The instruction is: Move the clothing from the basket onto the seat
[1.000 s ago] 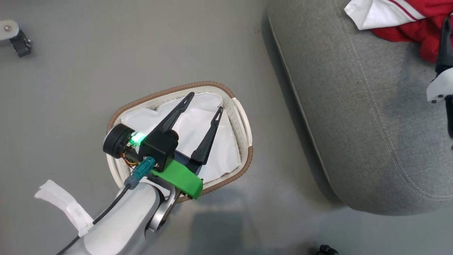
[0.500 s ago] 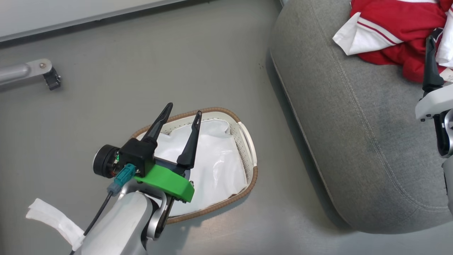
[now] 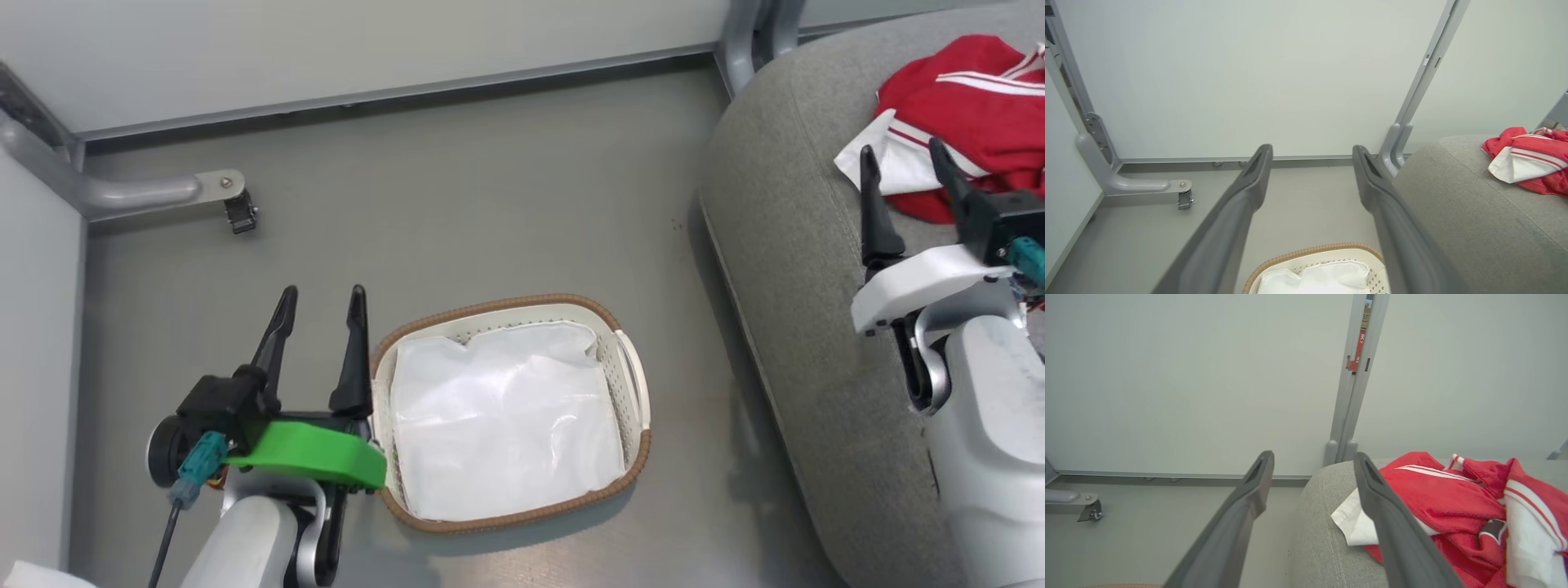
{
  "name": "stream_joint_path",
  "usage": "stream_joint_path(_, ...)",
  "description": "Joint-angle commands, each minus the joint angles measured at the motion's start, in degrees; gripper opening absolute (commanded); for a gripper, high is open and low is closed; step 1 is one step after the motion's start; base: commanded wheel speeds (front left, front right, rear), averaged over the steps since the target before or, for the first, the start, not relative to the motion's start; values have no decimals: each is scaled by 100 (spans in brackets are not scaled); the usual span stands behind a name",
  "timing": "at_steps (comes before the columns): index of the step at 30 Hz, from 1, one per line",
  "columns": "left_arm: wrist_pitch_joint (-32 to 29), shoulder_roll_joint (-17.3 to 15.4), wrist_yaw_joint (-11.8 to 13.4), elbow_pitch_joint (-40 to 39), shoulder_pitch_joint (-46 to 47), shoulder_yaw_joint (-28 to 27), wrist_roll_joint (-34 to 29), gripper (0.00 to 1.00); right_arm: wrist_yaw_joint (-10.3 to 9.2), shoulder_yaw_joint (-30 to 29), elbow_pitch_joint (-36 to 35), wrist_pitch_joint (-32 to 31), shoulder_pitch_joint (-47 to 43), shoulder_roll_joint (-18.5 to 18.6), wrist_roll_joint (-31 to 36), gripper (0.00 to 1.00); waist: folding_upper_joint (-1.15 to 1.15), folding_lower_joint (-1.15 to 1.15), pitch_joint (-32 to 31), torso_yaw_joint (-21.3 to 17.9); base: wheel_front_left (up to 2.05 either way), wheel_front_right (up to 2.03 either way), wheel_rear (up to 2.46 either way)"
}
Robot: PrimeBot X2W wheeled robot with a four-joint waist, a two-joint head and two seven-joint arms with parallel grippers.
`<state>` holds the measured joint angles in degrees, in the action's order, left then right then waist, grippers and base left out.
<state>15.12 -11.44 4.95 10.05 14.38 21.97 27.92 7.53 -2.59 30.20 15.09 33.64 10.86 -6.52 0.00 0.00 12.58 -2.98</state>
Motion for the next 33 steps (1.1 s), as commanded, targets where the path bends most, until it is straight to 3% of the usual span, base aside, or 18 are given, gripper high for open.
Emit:
stream_joint_path(1, 3, 19, -20, 58, -199, -140, -129, 100, -8, 55, -57, 10, -175, -51, 35, 100, 0, 0, -337, 330, 0, 0, 0)
stream_joint_path(7, 4, 192, -54, 135, -712, -782, -335, 100, -8, 368, -250, 9, -698, -401, 5, 100, 0, 0, -644, 541, 0, 0, 0)
stream_joint_path(15, 4, 458, -306, 39, -1364, -1409, -550, 100, -8, 468, -792, 9, -1678, -752, 101, 100, 0, 0, -984, 649, 0, 0, 0)
stream_joint_path(24, 4, 584, -533, -58, -2138, -1823, -760, 100, -8, 875, -1172, 9, -2540, -783, -264, 100, 0, 0, -1234, 525, 0, 0, 0)
stream_joint_path(33, 5, 702, -679, -55, -2277, -1992, -878, 100, -8, 861, -1305, 9, -2746, -785, -226, 100, 0, 0, -1280, 486, 0, 0, 0)
